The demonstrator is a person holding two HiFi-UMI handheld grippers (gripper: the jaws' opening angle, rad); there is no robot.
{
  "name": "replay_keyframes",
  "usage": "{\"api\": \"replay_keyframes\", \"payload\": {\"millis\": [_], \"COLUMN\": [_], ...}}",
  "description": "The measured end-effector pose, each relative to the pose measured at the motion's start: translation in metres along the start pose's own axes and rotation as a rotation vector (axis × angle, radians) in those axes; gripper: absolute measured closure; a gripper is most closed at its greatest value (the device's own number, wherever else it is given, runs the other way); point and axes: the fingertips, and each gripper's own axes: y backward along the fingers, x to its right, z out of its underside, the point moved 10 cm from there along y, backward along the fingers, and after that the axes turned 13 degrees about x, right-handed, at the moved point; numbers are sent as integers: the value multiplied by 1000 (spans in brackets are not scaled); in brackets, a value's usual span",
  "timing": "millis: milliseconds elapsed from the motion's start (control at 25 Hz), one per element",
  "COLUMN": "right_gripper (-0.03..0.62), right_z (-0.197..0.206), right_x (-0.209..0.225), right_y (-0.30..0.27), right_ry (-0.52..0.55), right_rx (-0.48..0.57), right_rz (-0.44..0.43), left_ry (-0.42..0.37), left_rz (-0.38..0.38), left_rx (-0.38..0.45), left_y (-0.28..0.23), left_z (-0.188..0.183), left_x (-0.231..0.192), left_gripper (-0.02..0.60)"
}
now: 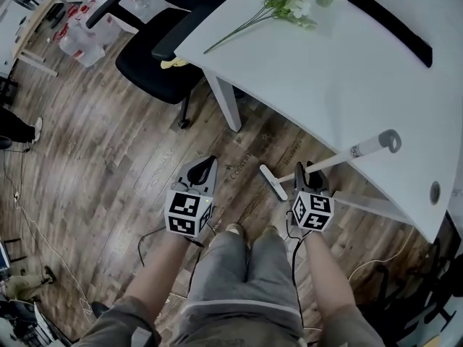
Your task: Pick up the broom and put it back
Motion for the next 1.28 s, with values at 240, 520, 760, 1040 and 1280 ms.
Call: {"api": "replay_keyframes", "payload": {"millis": [240,520,760,1040,1280], "right_gripper": [493,493,493,494,494], "right_z": [-2,-37,-123,-249,-333], "right_x": [-8,-36,-58,-87,-109], "right_y": [10,62,113,177,222], "right_ry": [74,173,211,220,225], "right_rx": [-49,-65,7,140,240], "right_rz": [-41,-138,-226,-380,-482], "left_ry": [4,8,20,-11,-25], "left_rz": [22,-15,-64,-123,-176], "left_rx": [-32,-26,1,77,146], "left_y": [9,54,106,178,234], "left_z": [-2,-39,-97,-186,-248], "left_x": [4,11,18,29,46], "left_gripper": [565,565,565,565,565]}}
